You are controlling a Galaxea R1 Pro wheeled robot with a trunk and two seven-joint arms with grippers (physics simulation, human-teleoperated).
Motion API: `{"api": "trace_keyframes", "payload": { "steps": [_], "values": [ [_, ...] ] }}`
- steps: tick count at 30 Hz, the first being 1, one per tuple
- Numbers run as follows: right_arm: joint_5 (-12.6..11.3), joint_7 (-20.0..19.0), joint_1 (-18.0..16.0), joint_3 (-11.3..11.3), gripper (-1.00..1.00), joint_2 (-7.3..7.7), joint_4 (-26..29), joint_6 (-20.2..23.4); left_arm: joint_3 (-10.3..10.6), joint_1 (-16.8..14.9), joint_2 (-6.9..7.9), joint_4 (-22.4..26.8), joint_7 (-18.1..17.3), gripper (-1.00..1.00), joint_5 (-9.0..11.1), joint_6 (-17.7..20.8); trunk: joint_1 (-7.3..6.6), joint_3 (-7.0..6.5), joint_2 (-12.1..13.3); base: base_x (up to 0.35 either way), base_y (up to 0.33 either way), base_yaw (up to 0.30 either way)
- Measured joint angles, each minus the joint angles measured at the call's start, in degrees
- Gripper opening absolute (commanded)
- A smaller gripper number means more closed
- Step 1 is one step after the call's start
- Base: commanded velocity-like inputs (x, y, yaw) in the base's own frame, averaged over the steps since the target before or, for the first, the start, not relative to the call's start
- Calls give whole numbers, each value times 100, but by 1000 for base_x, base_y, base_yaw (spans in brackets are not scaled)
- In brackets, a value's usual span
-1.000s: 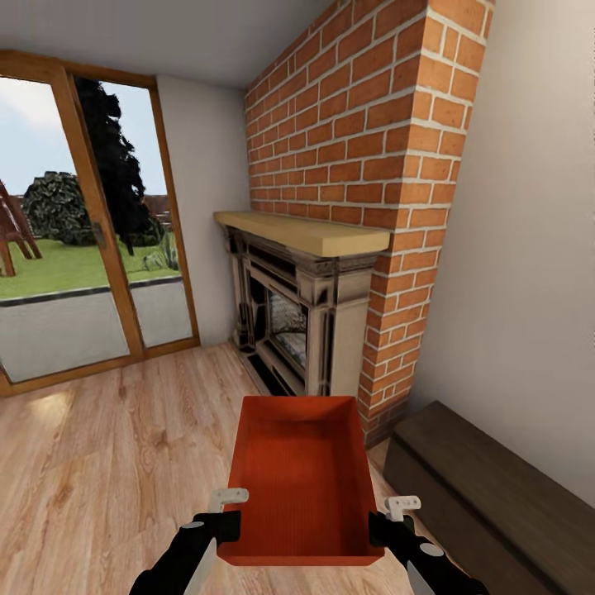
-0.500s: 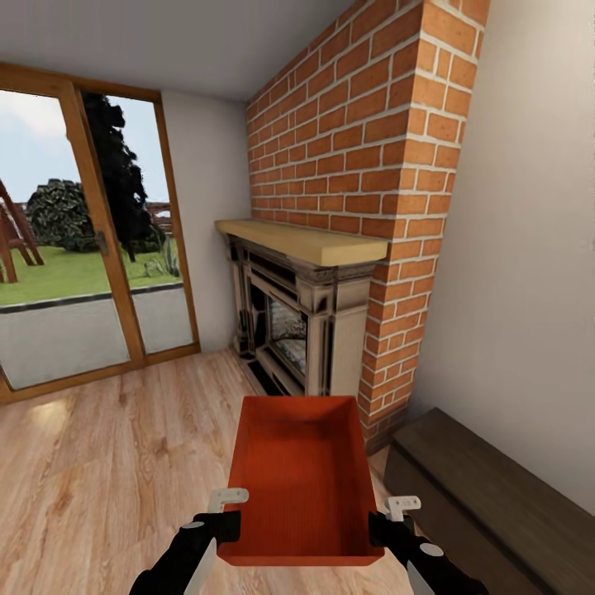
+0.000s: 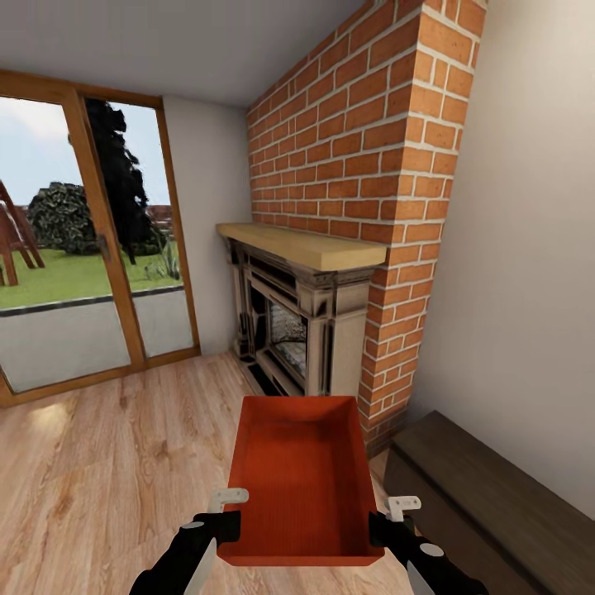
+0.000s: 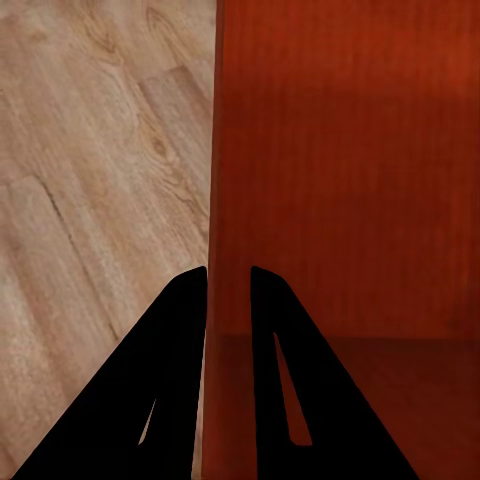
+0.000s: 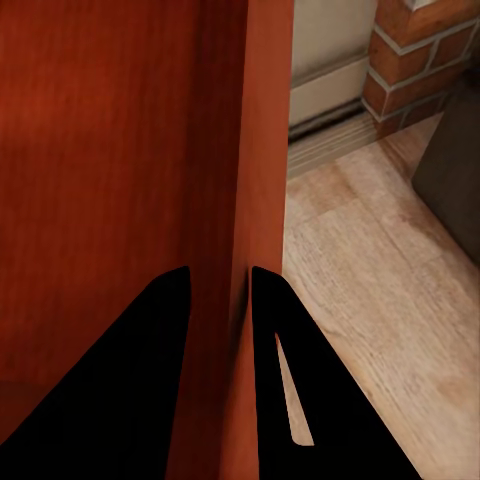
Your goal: Move the two storage containers from the living room to the garage. In the garage, place one container on the floor and stack the other container on top of it (either order is fine).
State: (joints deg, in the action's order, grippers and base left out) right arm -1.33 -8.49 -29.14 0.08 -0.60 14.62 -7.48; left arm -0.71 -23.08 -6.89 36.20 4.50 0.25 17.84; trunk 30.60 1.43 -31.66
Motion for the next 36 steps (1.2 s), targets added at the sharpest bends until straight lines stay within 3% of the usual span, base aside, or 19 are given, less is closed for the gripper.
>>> {"api": "trace_keyframes", "payload": {
  "steps": [14,36],
  "values": [
    [-1,0,-3,-1,-100,-1,0,4,0,-3,0,2,0,-100,-1,6,-307,-242,555,0,0,12],
    [4,8,-6,-1,-100,-31,-1,8,45,2,63,-7,-32,-100,104,-14,-307,-332,556,0,0,250]
  ]
}}
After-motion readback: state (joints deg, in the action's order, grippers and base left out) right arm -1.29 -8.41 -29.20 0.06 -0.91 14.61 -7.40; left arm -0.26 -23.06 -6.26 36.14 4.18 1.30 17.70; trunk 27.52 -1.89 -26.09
